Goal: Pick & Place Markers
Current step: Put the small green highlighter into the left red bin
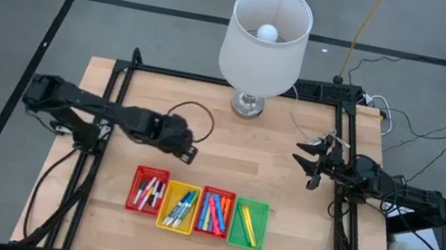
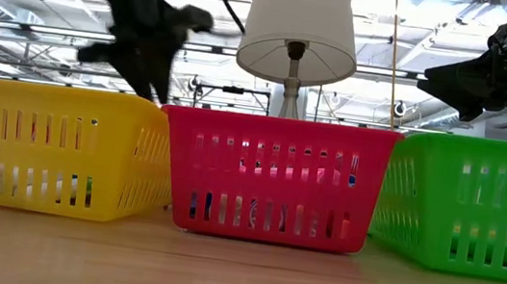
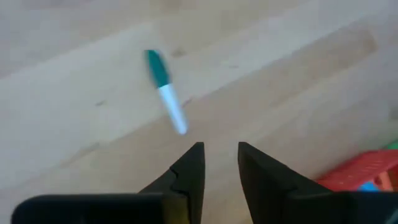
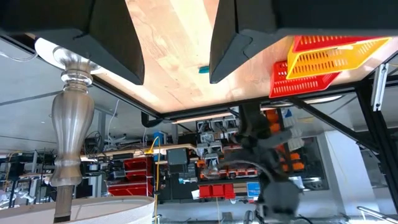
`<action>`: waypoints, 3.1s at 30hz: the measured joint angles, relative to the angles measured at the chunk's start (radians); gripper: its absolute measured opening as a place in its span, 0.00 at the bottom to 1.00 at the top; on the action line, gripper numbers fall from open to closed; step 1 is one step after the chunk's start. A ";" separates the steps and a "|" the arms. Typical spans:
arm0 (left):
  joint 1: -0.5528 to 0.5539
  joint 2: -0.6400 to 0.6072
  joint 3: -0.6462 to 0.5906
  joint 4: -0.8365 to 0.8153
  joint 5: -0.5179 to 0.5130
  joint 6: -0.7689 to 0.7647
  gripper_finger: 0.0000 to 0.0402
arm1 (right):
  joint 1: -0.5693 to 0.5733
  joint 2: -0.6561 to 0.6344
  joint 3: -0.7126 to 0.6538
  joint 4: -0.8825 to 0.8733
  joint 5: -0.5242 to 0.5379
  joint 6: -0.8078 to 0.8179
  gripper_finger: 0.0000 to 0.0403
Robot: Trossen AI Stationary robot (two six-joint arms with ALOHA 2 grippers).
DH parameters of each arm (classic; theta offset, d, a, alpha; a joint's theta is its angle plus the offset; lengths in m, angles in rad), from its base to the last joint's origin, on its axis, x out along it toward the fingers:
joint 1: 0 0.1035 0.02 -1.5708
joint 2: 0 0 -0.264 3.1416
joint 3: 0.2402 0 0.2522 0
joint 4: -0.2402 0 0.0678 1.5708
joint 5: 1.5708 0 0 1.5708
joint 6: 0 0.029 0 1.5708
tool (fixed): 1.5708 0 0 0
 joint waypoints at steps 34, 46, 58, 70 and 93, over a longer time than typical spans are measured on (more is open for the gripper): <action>0.262 0.445 0.197 -0.110 0.219 0.346 0.27 | 0.000 0.001 0.000 0.000 0.000 0.000 0.42; 0.259 0.444 0.197 -0.111 0.197 0.395 0.48 | 0.000 0.001 0.000 0.000 0.000 0.000 0.42; 0.242 0.451 0.136 -0.035 0.230 0.573 0.49 | 0.000 0.001 0.000 0.000 0.000 0.000 0.42; 0.241 0.465 0.115 0.027 0.227 0.709 0.13 | 0.000 0.001 0.000 0.000 0.000 0.000 0.42; -0.096 0.086 0.202 -0.477 0.143 -0.106 0.08 | 0.000 0.001 0.000 0.000 0.000 0.000 0.42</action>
